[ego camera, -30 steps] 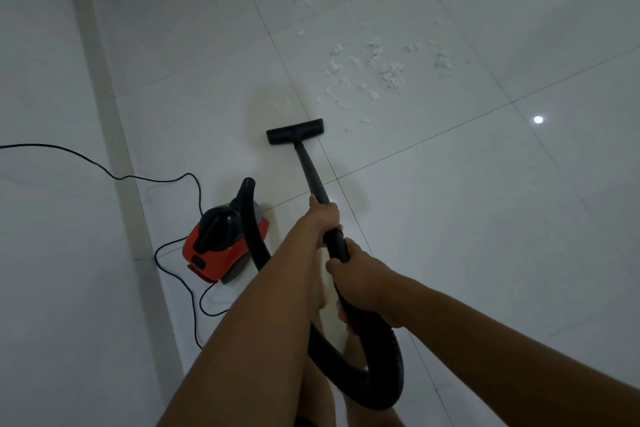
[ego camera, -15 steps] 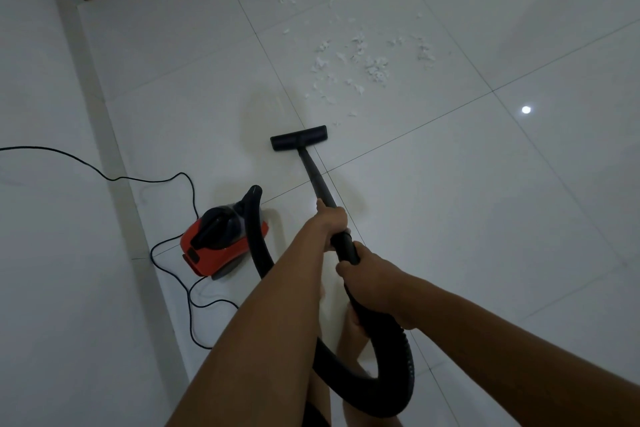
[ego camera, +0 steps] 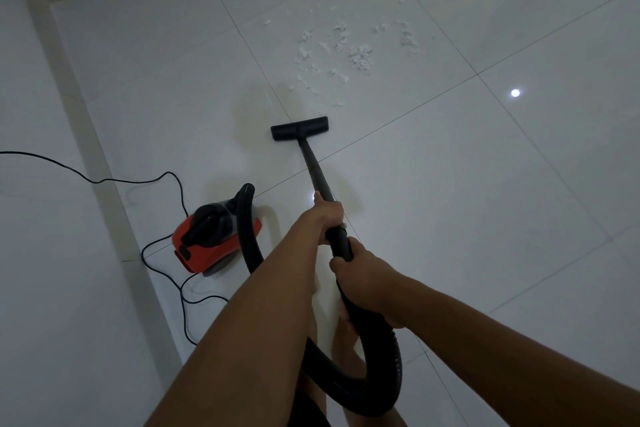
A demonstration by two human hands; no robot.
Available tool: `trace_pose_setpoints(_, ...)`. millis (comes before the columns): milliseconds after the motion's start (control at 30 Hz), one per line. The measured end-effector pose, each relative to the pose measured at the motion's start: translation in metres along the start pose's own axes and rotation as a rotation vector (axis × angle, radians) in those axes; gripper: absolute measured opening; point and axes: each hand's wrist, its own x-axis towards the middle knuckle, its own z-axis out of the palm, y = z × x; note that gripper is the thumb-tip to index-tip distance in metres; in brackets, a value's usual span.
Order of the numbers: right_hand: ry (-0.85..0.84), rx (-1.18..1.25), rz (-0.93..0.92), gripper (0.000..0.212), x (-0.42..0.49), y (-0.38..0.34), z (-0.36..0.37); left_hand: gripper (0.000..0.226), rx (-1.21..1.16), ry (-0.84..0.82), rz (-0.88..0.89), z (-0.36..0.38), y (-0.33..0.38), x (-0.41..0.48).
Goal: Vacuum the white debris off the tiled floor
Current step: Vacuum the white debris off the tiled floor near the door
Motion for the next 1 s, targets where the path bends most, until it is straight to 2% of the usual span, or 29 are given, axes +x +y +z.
trace_pose_setpoints(367,0.035,-0.113,-0.115,0.049,0.019,0.021,0.008,0.068,0.025,0.022,0.047,0.004,-0.008,0.01)
trace_pose_setpoints(667,0.089,-0.194,-0.173,0.063,0.09,0.062,0.019,0.069,0.033,0.07,0.117,0.008,-0.03,0.067)
trace_pose_setpoints(867,0.142,-0.221,-0.167,0.062,0.127,0.079,0.026,0.069,0.028,0.103,0.15,0.009,-0.039,0.101)
trace_pose_setpoints(1000,0.121,-0.2,-0.165,0.065,0.14,0.082,0.026,0.07,0.018,0.105,0.166,0.008,-0.044,0.118)
